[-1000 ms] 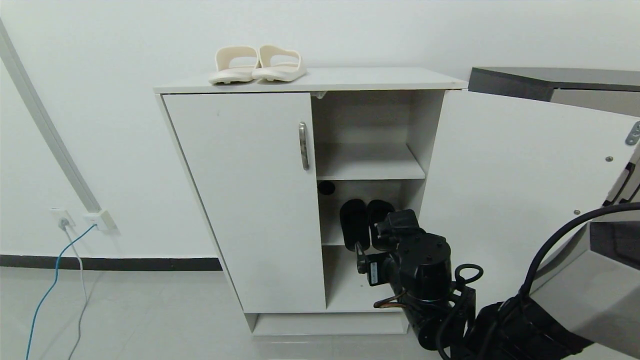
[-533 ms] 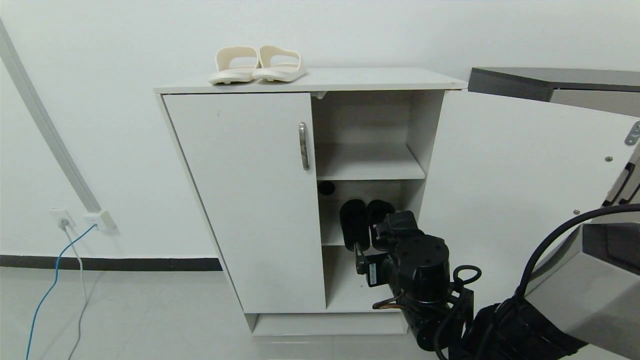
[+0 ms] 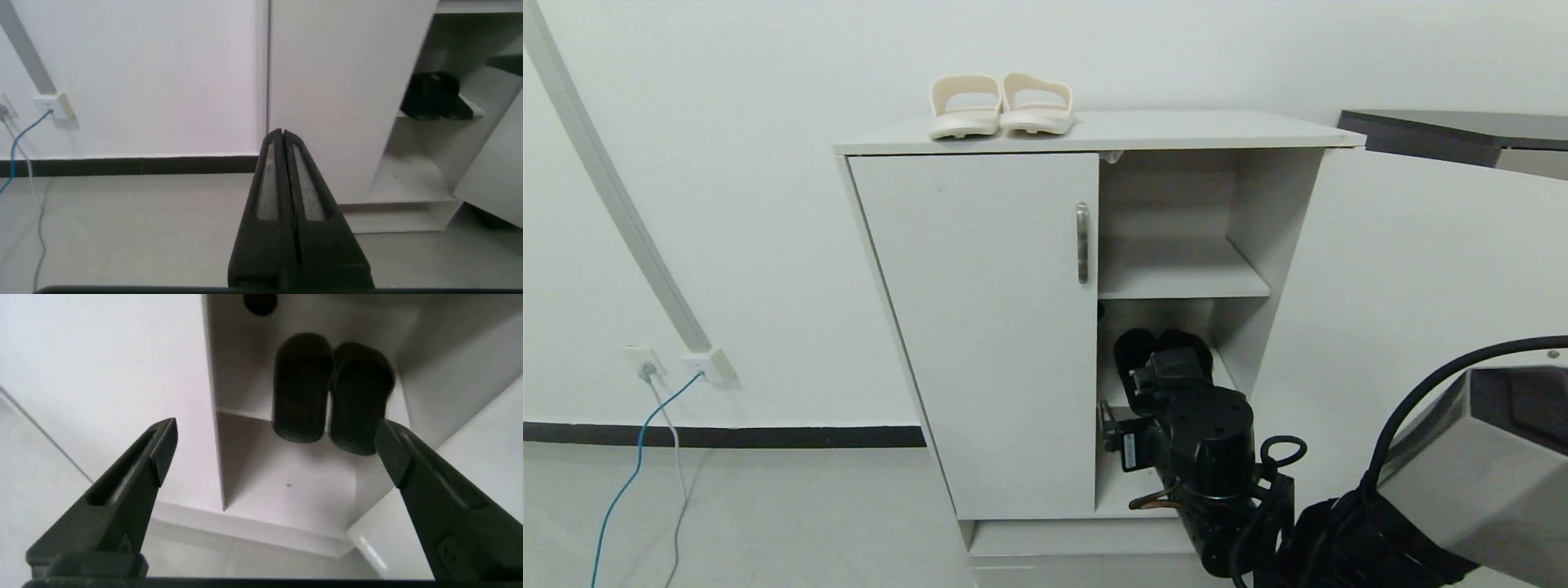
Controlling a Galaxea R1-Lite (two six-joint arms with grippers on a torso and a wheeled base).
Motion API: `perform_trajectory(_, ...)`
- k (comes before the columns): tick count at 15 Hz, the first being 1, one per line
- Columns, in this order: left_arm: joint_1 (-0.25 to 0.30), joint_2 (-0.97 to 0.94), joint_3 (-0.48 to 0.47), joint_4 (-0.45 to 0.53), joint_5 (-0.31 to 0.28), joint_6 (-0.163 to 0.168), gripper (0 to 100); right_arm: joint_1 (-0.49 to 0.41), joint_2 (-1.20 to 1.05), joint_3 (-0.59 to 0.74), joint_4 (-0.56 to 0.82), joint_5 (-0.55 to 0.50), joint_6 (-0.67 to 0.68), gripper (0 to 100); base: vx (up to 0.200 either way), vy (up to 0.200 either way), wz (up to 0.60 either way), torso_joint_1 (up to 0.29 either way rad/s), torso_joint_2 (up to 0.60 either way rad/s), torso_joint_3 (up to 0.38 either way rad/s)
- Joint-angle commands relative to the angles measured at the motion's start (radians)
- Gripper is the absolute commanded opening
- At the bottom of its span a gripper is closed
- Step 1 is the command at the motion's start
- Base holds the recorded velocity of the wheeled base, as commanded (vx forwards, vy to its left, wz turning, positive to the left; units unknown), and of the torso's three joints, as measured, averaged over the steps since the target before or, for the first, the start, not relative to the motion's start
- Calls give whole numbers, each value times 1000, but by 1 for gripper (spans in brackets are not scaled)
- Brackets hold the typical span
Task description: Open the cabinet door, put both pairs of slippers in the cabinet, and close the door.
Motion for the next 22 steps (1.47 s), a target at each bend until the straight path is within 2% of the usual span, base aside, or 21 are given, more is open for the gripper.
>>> perform_trajectory(1,-1,1,0,0,1,1,0,1,4,0,0,0,0,100,0,200,0,7,2,7)
perform_trajectory(8,-1,1,0,0,6,1,0,-4,2,14,-42,3,-2,100,0,200,0,2,2,2)
perform_trajectory(15,-1,1,0,0,7,0,0,-2,1,77,-153,23,-86,100,0,0,0,0,0,0)
perform_trajectory(22,-1,1,0,0,4,1,0,7,1,77,-154,23,-92,100,0,0,0,0,0,0)
